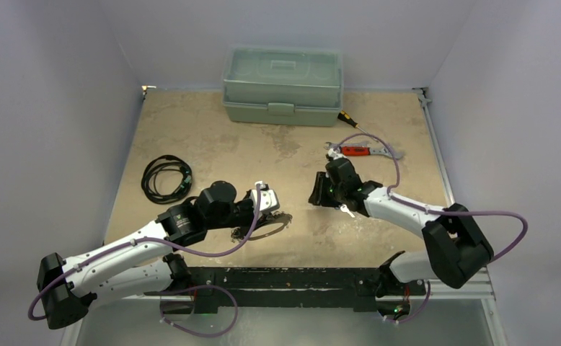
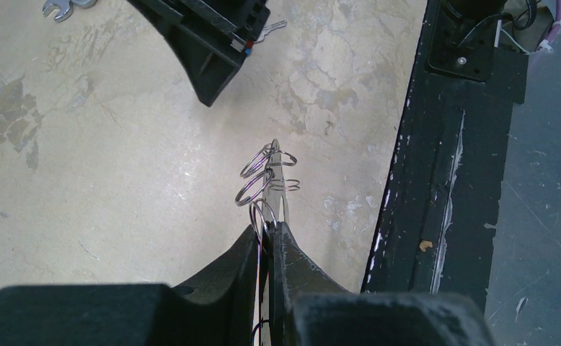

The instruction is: Put the keys on the keyring

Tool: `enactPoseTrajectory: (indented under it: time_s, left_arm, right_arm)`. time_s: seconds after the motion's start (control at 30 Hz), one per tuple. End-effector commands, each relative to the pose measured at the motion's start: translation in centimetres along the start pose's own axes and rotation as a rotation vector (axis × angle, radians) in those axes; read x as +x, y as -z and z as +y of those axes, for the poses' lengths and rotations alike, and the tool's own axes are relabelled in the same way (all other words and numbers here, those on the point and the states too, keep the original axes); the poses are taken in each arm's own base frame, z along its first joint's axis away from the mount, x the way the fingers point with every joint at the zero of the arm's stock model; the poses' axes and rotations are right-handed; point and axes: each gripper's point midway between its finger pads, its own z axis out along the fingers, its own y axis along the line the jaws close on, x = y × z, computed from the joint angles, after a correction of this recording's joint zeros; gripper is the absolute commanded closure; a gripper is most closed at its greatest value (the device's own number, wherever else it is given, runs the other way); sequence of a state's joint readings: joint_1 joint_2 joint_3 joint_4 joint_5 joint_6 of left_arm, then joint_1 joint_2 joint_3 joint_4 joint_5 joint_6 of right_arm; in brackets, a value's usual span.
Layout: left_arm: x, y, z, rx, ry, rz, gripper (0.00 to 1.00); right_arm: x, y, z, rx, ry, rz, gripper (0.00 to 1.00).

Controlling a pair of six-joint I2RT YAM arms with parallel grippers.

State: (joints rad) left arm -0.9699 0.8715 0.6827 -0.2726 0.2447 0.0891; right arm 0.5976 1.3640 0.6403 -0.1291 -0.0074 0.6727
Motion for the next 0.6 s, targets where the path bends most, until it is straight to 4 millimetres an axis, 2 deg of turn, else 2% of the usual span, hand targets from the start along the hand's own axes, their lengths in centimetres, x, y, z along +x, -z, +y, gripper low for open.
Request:
enactPoseTrajectory:
  time_s: [0.0,0.07,0.13,0.23,0.33,0.43,0.57]
  left_arm:
    - [-1.8,0.3,0.5,-0.022,-0.009,-0.055,1.00]
    - [-1.8,0.3,0.5,-0.021,-0.008,-0.053,1.00]
    - [-1.8,0.3,0.5,-0.022,-0.009,-0.054,1.00]
    - [-1.9,0.3,0.4,-0.017,-0.010,-0.057,1.00]
    - [-1.8,0.3,0.4,-0.015,-0.009,-0.056,1.00]
    - [-1.8,0.3,0.3,-0.011,-0.009,-0.056,1.00]
    - [-1.7,0.2,0.3,-0.012,-0.008,-0.052,1.00]
  right_arm:
    - [-4.7,2.1,2.7,-0.053,0.111,-0.102,0.46]
    - [-5.8,2.9,1.7,-0.017,0.092,-0.152,0.29]
    - [-6.7,3.5,-0.3,0.041,0.044,-0.203,0.23]
    - [-6.6,4.4,-4.4,0.216,-0.093,-0.241,0.25]
    - [-5.3,5.1,-7.1,0.366,-0.240,-0.236,0.29]
    - [-4.0,5.1,-7.8,0.427,-0.361,-0.197,0.29]
    - [-3.6,4.7,-7.9,0.477,-0.438,-0.163,0.35]
